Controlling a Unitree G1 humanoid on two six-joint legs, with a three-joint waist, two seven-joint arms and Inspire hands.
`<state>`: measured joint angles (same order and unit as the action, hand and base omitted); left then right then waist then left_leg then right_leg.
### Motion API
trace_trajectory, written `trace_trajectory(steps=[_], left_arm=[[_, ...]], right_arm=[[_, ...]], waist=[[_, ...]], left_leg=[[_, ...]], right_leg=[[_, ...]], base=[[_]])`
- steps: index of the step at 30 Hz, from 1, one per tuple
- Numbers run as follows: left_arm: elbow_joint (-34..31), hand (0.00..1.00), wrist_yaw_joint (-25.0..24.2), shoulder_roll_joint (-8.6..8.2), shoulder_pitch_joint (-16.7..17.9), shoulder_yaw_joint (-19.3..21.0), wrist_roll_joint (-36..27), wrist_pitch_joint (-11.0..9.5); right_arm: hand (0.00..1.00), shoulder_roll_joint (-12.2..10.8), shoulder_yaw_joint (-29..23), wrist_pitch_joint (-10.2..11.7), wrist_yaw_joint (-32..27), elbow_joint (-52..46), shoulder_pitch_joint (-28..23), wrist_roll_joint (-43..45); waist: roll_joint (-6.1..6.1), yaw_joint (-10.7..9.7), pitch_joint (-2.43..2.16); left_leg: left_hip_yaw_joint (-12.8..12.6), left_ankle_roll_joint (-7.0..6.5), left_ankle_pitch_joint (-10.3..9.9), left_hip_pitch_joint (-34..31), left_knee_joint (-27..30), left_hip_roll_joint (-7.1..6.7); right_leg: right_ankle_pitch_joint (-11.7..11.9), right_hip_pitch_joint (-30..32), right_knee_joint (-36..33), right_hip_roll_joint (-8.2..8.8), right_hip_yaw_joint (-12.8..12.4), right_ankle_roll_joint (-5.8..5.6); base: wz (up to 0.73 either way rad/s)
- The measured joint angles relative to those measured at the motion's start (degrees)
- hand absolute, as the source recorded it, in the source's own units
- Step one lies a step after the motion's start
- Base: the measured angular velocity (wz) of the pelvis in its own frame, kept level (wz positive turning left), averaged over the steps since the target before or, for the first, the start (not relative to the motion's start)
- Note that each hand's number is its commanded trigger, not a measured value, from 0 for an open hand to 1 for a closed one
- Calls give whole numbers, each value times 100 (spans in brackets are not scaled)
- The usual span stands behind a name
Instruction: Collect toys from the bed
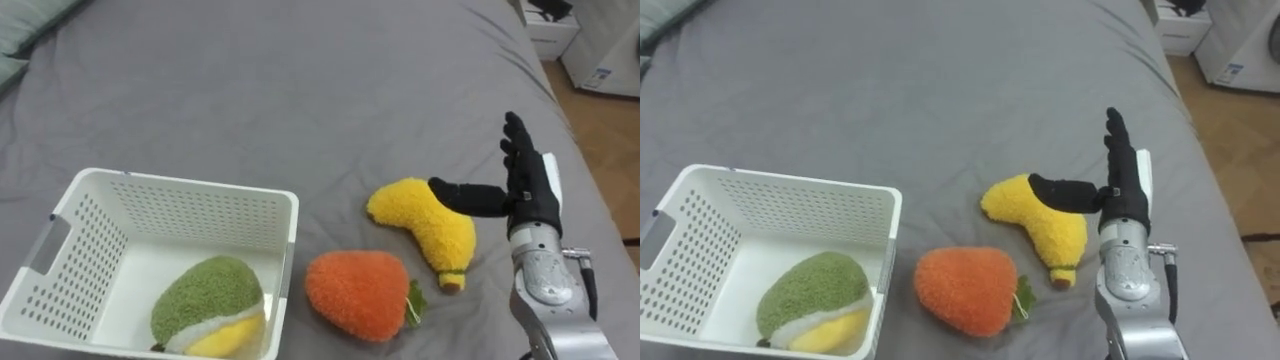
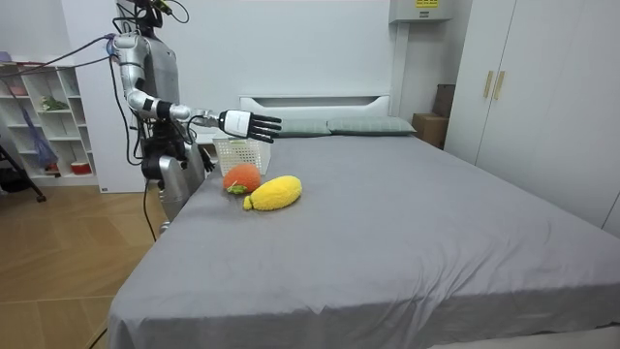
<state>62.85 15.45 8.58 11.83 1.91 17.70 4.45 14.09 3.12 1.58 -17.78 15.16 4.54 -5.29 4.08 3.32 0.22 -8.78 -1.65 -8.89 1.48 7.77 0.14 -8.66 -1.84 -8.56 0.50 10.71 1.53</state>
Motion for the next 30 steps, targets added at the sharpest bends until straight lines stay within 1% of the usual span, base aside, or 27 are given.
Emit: trace_trajectory(steps=[1,3,4,5,7,9,12,13,14,15,16,19,23,27,30], left_arm=[[-15,0,-32,4,1,0,0,4],[-63,0,-105,27,3,-1,0,6],[-126,0,-130,50,16,-14,0,12],[-177,0,-140,75,20,-43,0,19],[-262,0,-142,129,-9,-148,-2,25],[-302,0,-142,145,-35,-193,-3,32],[-361,0,-163,155,-56,-224,-25,37],[-362,0,-201,158,-82,-224,-91,37],[-363,0,-222,174,-105,-247,-141,36],[-363,0,-225,187,-117,-271,-146,33],[-361,0,-228,195,-157,-282,-149,29],[-330,0,-227,208,-285,-425,-262,27],[-321,0,-213,242,-447,-554,-257,20],[-319,0,-200,270,-545,-669,-260,24],[-317,0,-189,288,-585,-760,-262,24]], right_arm=[[0,28,0,0,-1,169,77,17],[0,104,-2,0,-6,450,186,26],[0,152,9,3,-8,653,285,-24],[0,211,10,2,-7,879,362,-101],[0,265,14,-1,-19,1134,444,-129],[0,264,21,-1,-42,1328,556,-134],[0,265,51,10,-148,1637,704,-142],[0,265,51,15,-156,1873,816,-133],[0,267,51,14,-164,2109,955,-142],[0,267,56,14,-175,2219,1023,-152],[0,271,67,16,-209,2460,1165,-244],[0,339,197,17,-235,3080,1440,-339],[0,369,245,17,-259,3392,1505,-335],[0,380,249,17,-267,3490,1540,-327],[0,430,248,17,-275,3614,1640,-325]], waist=[[6,3,3],[26,13,-8],[45,10,-3],[66,9,-14],[90,19,-17],[91,31,-14],[85,22,-6],[84,17,4],[90,15,26],[92,18,29],[104,23,41],[108,58,45],[112,148,48],[102,161,53],[72,174,74]], left_leg=[[-4,0,0,-9,0,-1],[-9,-2,0,-89,7,-2],[7,-3,2,-128,20,-3],[10,-3,2,-191,55,-3],[31,-3,2,-292,90,-2],[27,-4,3,-377,102,1],[30,-3,3,-460,105,6],[64,-3,3,-489,109,4],[97,-3,3,-537,122,0],[104,-3,4,-585,141,1],[115,-3,4,-646,167,3],[143,-7,9,-766,192,0],[169,-12,14,-985,245,1],[211,-12,15,-1128,285,0],[256,-9,17,-1183,296,-5]], right_leg=[[-2,12,-1,1,-3,-2],[-4,77,-10,2,-7,-3],[-2,107,-13,6,22,-1],[-2,151,-18,10,34,-1],[1,226,-25,8,47,3],[6,311,-43,8,55,8],[7,399,-54,7,68,8],[7,419,-55,9,83,8],[7,448,-56,14,116,8],[7,483,-62,16,128,8],[8,542,-82,19,157,9],[8,650,-117,31,214,9],[11,852,-138,37,246,14],[14,970,-138,40,284,18],[14,1000,-122,41,329,19]], base=[[0],[2],[8],[8],[6],[2],[1],[8],[10],[9],[8],[6],[3],[6],[7]])
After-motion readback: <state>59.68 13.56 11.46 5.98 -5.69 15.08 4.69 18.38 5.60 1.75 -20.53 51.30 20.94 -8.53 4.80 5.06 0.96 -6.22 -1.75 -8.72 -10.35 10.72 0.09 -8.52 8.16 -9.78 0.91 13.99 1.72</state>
